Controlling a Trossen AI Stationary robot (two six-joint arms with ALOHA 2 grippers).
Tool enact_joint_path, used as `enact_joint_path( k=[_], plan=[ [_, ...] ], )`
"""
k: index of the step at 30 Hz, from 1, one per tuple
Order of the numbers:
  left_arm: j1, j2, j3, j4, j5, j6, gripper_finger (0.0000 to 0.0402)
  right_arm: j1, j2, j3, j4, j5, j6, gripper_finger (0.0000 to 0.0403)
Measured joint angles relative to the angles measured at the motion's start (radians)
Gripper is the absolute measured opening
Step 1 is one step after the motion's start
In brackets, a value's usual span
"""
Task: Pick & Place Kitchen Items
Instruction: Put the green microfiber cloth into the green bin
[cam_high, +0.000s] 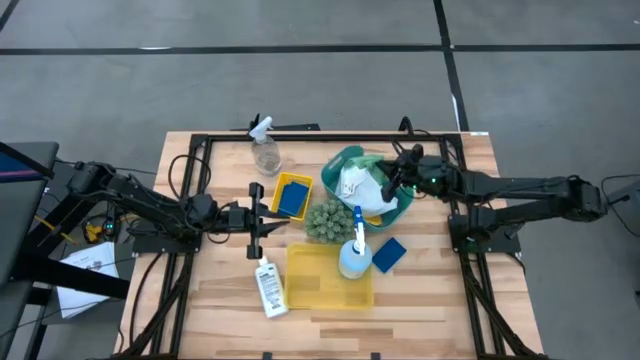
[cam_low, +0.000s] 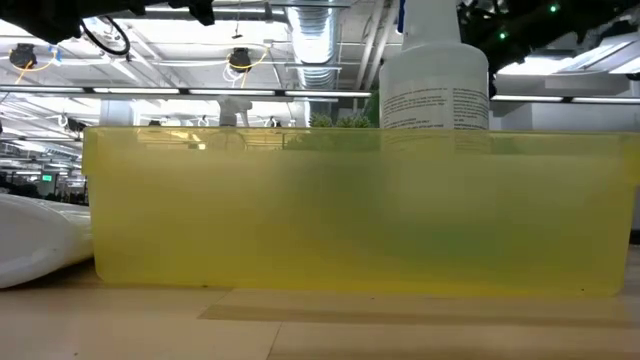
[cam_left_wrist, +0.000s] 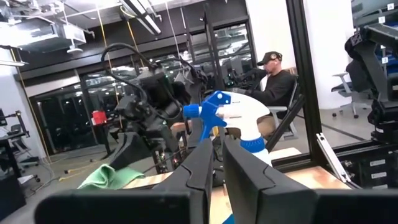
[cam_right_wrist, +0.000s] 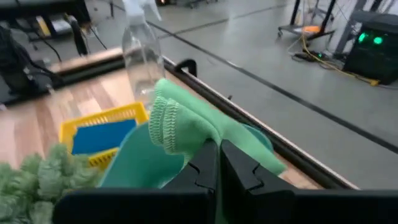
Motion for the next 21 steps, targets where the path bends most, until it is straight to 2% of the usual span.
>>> enact_joint_path(
  k=[12, 19, 21],
  plan=[
    [0.0, 0.0, 0.0, -0.008, -0.002, 0.0, 0.0034, 0.058, -0.077, -0.113, 0.077, -0.117, 0.078, 0.0002],
    [0.0, 0.0, 0.0, -0.013, -0.001, 0.003, 0.0034, 0.08, -0.05, -0.176, 0.076, -0.052, 0.138, 0.0002],
    [0.0, 0.0, 0.0, -0.013, -0.001, 0.006, 0.0034, 0.072, -0.034, -0.205, 0.133, -0.05, 0.141, 0.0002]
  ],
)
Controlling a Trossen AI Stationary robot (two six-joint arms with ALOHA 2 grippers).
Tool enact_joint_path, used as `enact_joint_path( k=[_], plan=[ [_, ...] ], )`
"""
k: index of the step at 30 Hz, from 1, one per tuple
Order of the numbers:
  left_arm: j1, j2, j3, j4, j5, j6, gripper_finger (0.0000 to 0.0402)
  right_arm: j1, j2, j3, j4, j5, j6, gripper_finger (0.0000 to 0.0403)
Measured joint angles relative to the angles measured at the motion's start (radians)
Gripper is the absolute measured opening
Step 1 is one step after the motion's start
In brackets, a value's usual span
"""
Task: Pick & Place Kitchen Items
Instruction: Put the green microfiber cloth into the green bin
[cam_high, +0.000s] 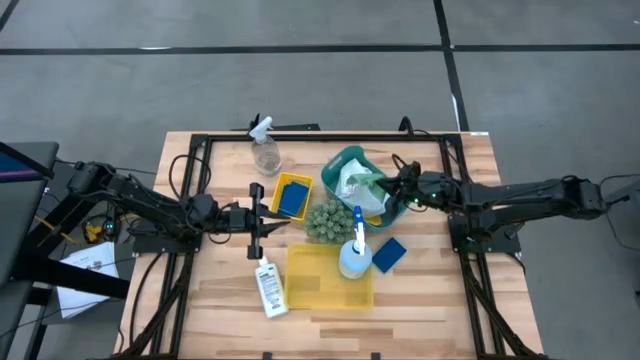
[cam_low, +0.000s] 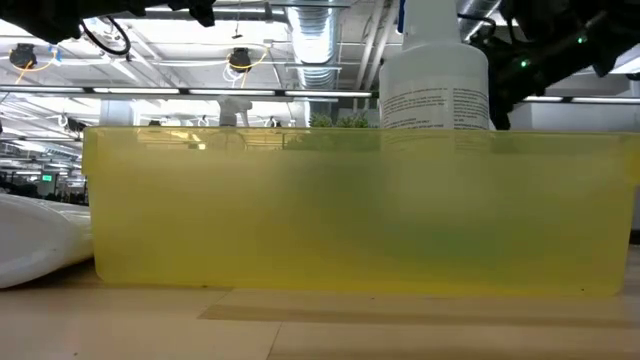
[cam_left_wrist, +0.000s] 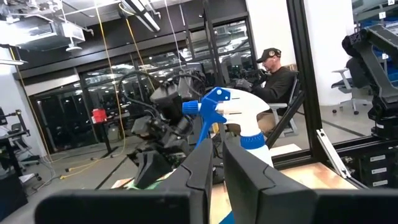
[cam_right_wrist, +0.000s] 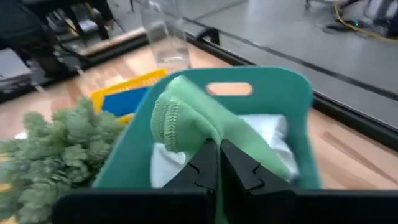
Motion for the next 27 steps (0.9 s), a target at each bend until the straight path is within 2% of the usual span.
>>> enact_joint_path(
  k=[2, 17, 27],
  plan=[
    [0.0, 0.0, 0.0, -0.002, 0.0, 0.001, 0.0034, -0.002, 0.017, -0.029, 0.067, -0.016, 0.005, 0.0002],
    [0.016, 0.0, 0.0, -0.03, 0.003, 0.002, 0.0034, -0.01, 0.14, -0.076, 0.219, -0.03, 0.009, 0.0011],
    [0.016, 0.0, 0.0, -0.037, 0.002, 0.002, 0.0034, -0.009, 0.14, -0.076, 0.225, 0.014, 0.008, 0.004]
  ],
)
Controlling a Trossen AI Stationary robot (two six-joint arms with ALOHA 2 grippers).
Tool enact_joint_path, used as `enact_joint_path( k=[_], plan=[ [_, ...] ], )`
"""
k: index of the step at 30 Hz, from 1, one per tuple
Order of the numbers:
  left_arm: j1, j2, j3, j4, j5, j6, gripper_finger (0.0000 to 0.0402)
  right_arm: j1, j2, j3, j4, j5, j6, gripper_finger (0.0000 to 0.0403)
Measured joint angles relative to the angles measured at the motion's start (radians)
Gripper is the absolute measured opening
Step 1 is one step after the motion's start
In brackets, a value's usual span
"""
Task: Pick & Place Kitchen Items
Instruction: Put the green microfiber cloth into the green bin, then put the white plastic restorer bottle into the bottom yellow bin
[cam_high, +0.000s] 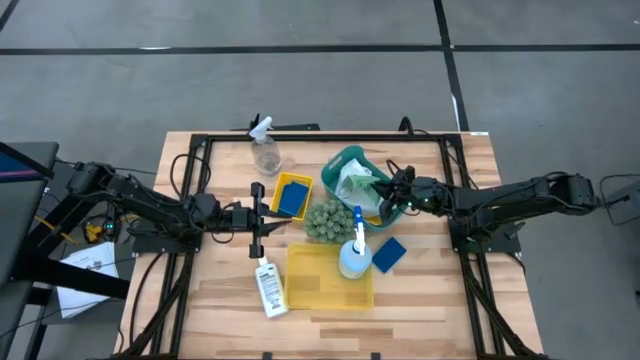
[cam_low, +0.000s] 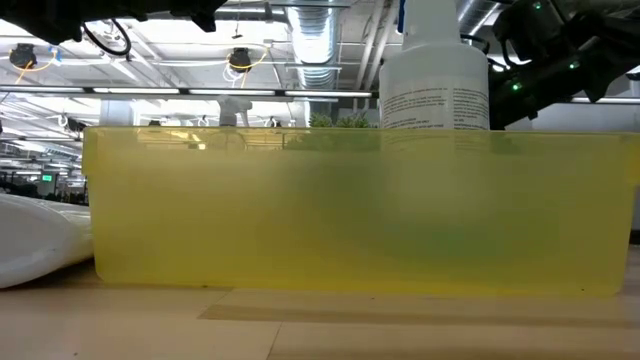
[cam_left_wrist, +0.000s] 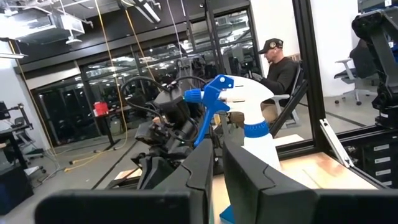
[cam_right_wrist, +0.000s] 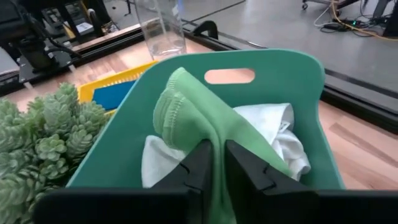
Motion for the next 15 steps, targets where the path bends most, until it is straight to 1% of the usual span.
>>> enact_joint_path(
  k=[3, 6, 15],
  plan=[
    [0.0, 0.0, 0.0, -0.002, -0.003, 0.0, 0.0034, 0.002, -0.002, 0.0, -0.001, -0.005, 0.015, 0.0064],
    [0.0, 0.0, 0.0, -0.008, -0.003, 0.0, 0.0034, 0.021, -0.004, 0.0, 0.001, -0.016, 0.017, 0.0096],
    [0.0, 0.0, 0.0, -0.008, -0.003, 0.0, 0.0034, 0.032, -0.004, 0.0, 0.009, 0.007, -0.013, 0.0223]
  ],
)
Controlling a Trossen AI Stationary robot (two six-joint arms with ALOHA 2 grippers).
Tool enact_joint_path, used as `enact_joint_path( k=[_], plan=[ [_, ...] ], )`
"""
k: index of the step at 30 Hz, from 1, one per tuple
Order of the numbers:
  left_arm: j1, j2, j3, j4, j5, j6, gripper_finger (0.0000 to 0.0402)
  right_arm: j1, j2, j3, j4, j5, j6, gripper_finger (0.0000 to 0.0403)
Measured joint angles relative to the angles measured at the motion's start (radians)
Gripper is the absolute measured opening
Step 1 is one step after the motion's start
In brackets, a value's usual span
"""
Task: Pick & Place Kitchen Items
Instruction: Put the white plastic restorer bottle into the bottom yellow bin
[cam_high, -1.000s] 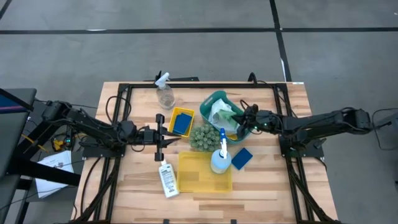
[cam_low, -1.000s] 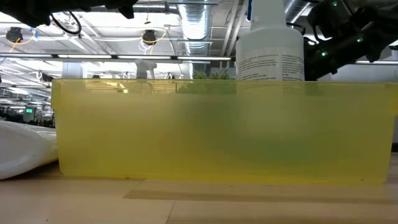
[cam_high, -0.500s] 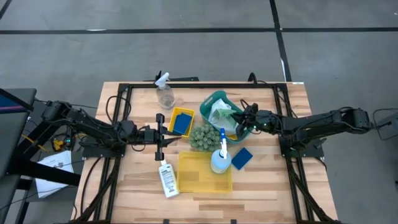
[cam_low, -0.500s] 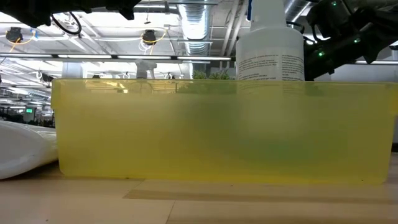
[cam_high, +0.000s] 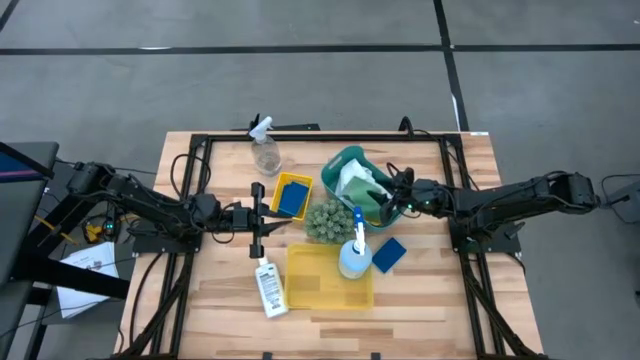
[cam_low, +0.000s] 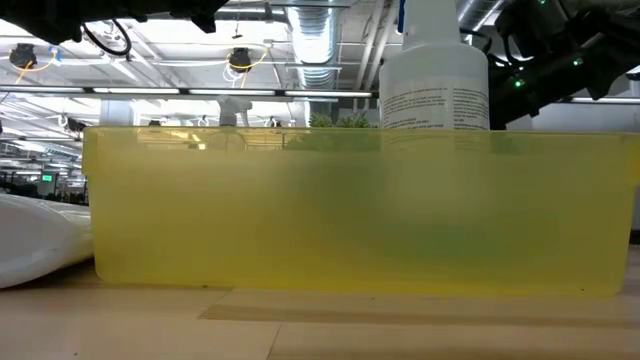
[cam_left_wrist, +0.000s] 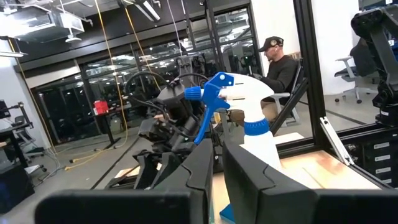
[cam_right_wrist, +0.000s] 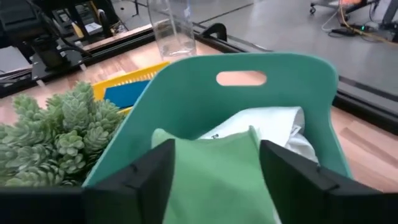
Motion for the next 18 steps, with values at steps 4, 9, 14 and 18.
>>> enact_joint_path(
  k=[4, 9, 14, 18],
  plan=[
    [0.0, 0.0, 0.0, 0.0, 0.0, 0.0, 0.0034, 0.008, 0.0, 0.0, 0.05, 0.0, -0.04, 0.0259],
    [0.0, 0.0, 0.0, 0.0, 0.0, 0.0, 0.0034, 0.008, -0.017, 0.0, 0.089, -0.002, -0.089, 0.0268],
    [0.0, 0.0, 0.0, -0.011, -0.002, 0.0, 0.0034, 0.01, -0.081, 0.0, 0.085, -0.002, -0.131, 0.0268],
    [0.0, 0.0, 0.0, -0.023, -0.043, -0.002, 0.0034, 0.023, -0.157, 0.0, 0.056, -0.003, -0.163, 0.0268]
  ],
)
